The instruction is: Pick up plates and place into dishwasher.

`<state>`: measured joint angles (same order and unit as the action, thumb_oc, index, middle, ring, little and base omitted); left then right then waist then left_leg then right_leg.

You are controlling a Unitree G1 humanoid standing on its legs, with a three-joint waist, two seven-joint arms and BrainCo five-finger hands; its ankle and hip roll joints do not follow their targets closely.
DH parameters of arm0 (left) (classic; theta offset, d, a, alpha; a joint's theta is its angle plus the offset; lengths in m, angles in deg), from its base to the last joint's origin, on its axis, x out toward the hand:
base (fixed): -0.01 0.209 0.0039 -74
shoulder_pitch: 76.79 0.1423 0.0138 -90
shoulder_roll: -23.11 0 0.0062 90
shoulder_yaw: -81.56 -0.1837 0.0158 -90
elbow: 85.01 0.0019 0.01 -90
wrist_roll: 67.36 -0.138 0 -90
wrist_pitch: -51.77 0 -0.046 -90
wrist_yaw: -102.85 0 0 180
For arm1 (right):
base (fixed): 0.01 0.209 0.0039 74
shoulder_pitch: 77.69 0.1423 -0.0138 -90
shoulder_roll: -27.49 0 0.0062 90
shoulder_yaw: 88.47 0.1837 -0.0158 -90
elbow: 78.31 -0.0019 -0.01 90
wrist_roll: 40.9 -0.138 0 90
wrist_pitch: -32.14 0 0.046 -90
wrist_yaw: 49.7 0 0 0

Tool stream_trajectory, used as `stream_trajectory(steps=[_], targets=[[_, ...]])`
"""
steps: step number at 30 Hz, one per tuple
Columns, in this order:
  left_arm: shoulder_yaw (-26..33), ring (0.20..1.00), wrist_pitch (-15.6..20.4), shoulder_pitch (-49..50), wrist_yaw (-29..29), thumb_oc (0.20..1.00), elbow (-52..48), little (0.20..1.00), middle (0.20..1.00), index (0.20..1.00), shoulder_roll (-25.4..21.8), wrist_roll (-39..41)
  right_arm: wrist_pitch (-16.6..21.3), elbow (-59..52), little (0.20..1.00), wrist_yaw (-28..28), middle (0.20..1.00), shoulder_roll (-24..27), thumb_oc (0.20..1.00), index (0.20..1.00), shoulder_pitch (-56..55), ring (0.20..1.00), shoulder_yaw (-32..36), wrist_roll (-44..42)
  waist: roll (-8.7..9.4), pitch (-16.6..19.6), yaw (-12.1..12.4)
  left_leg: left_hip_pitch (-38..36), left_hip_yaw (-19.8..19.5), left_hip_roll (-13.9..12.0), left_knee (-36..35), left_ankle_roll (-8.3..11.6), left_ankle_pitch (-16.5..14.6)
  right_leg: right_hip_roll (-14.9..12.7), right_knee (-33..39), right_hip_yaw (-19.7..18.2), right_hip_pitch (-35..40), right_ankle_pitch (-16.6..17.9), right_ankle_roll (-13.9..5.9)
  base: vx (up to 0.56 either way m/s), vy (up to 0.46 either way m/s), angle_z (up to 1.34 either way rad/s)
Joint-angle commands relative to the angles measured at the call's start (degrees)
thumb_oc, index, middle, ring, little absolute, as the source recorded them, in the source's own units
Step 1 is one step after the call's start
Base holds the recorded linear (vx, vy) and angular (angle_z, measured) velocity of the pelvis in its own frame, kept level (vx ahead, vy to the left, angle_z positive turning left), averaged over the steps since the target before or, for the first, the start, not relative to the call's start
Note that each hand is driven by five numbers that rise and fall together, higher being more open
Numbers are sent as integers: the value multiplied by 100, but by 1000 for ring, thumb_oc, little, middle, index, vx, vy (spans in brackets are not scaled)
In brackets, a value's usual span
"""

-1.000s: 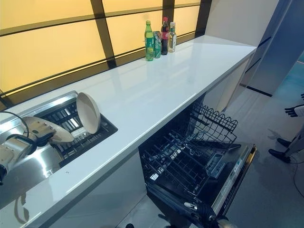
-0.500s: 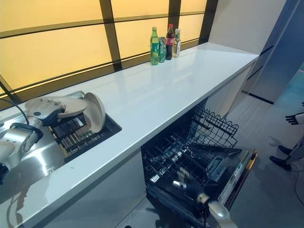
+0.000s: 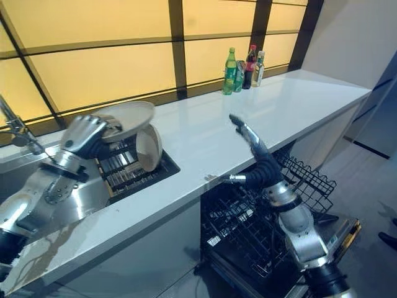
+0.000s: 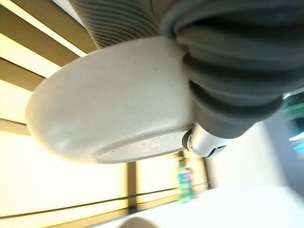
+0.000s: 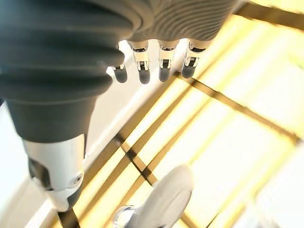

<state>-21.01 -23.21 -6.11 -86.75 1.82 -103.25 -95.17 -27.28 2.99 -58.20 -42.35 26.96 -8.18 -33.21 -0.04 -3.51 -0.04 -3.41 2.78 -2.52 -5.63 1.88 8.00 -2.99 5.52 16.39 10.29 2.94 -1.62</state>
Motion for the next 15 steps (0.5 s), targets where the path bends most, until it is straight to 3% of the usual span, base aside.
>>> stream_trajectory(steps=[1,5,15], targets=[[-43,200,458,-1118,663,200,-248,200,200,200,69,1311,-153,-152,1000,-843,1000,709,1000,1000,1163,1000,11,903,-88,-202,271,-482,184,487,77,-149,-1201,-53,-201,-40,-100,-576,-423,-13,-45,7],[-390,200,606,-1519,1321,200,-338,200,200,200,150,2216,-484,106,1000,-802,1000,1135,1000,1000,1964,1000,-429,1155,-15,-151,324,-496,142,491,91,-147,-1221,-46,-212,-42,-73,-598,-408,-7,-42,1],[-1111,200,1000,-2449,1670,200,-258,200,200,200,147,3114,-799,1111,1000,131,1000,1597,1000,1000,3316,1000,-1643,593,71,-31,390,-506,102,500,97,-147,-1220,-51,-205,-18,-39,-614,-382,0,-4,0]])
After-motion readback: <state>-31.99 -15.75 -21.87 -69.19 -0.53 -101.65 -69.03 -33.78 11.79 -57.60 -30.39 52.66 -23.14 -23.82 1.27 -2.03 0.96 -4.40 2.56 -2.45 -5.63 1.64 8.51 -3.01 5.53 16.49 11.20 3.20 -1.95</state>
